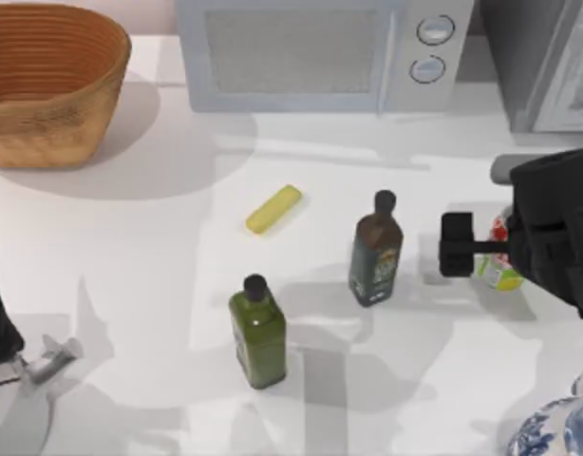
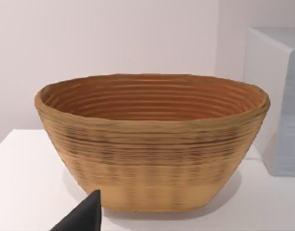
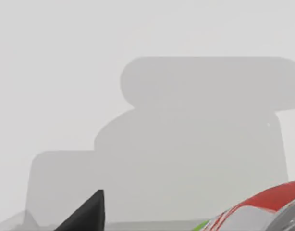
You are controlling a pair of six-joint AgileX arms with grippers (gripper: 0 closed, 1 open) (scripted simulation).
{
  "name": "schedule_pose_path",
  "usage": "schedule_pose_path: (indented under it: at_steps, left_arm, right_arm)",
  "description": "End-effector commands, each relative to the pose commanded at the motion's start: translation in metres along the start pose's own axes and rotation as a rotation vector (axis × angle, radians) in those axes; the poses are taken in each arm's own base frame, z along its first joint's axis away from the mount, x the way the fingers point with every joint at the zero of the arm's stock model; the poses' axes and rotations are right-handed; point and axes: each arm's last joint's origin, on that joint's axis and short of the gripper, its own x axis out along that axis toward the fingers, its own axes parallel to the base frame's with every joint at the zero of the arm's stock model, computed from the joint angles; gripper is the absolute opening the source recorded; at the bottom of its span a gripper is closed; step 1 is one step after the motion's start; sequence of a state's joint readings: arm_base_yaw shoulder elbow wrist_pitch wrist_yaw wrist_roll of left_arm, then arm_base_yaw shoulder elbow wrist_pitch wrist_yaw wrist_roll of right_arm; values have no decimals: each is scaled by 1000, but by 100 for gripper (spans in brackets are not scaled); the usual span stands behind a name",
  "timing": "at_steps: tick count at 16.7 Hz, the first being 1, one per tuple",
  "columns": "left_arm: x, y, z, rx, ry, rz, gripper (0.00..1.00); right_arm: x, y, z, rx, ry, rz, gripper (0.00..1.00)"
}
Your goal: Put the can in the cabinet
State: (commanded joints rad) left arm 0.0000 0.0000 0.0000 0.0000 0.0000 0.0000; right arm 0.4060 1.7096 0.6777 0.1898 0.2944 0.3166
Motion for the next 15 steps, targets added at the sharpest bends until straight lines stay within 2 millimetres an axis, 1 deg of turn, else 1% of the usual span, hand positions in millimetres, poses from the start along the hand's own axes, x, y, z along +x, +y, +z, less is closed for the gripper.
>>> schedule_pose_path:
  at_steps: [3, 8, 15]
  left_arm:
    - [0, 0, 0, 0, 0, 0, 100]
    - [0, 0, 0, 0, 0, 0, 100]
    - [0, 0, 0, 0, 0, 0, 100]
  right_arm:
    - [6, 1, -8, 0, 0, 0, 100]
    - [7, 1, -9, 0, 1, 0, 100]
    - [7, 1, -9, 0, 1, 0, 47]
